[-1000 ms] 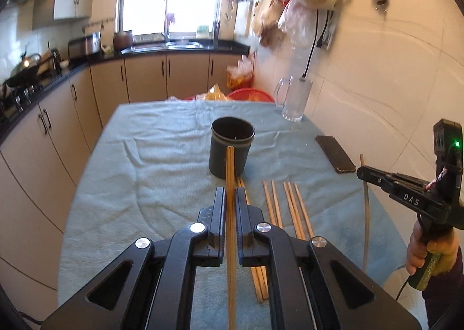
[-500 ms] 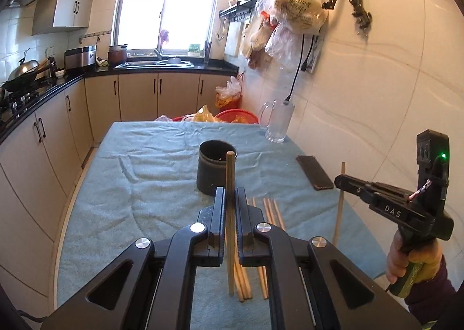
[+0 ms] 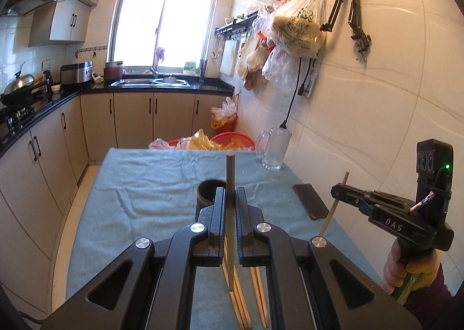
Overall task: Organize utensils
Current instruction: 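Lift the chopsticks upright with both grippers and carry them over the black holder, then open both grippers to drop the chopsticks into the black holder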
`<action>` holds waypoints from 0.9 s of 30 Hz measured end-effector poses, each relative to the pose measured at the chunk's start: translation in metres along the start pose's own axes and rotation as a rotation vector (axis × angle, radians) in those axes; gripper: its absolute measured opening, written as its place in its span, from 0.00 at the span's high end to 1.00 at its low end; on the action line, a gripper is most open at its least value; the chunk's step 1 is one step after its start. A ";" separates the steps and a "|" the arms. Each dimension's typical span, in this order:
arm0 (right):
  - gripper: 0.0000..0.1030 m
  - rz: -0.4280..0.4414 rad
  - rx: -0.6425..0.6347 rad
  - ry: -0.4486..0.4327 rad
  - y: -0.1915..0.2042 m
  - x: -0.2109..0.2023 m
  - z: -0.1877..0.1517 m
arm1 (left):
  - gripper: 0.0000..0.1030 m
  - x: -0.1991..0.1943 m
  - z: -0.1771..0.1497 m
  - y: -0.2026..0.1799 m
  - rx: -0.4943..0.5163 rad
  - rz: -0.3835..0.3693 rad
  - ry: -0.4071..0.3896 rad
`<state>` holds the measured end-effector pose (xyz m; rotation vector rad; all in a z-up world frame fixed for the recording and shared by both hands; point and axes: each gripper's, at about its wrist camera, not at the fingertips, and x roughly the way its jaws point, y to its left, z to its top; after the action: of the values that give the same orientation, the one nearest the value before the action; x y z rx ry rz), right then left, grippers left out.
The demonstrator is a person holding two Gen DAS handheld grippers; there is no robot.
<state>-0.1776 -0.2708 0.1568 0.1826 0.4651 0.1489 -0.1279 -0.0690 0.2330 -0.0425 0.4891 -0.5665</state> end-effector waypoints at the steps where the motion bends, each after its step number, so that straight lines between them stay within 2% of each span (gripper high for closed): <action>1: 0.94 0.003 -0.003 -0.009 0.000 0.000 0.006 | 0.95 0.001 0.004 0.002 0.002 0.002 -0.004; 5: 0.94 -0.001 -0.009 -0.059 0.005 0.009 0.038 | 0.95 0.015 0.032 0.006 0.009 0.032 -0.030; 10: 0.94 0.006 -0.001 -0.107 0.013 0.033 0.082 | 0.95 0.050 0.075 0.021 -0.063 0.031 -0.021; 14: 0.94 -0.013 0.006 -0.150 0.017 0.057 0.109 | 0.95 0.080 0.101 0.026 -0.076 0.089 -0.050; 16: 0.94 -0.028 0.016 -0.165 0.017 0.071 0.118 | 0.95 0.095 0.108 0.030 -0.089 0.090 -0.044; 22: 0.94 -0.061 0.053 -0.158 0.004 0.111 0.122 | 0.95 0.144 0.112 0.037 -0.103 0.102 -0.010; 27: 0.94 -0.066 0.091 -0.047 -0.014 0.154 0.103 | 0.95 0.181 0.091 0.041 -0.095 0.119 0.084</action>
<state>0.0073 -0.2704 0.1783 0.2590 0.4310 0.0585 0.0672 -0.1378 0.2285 -0.0800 0.5960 -0.4297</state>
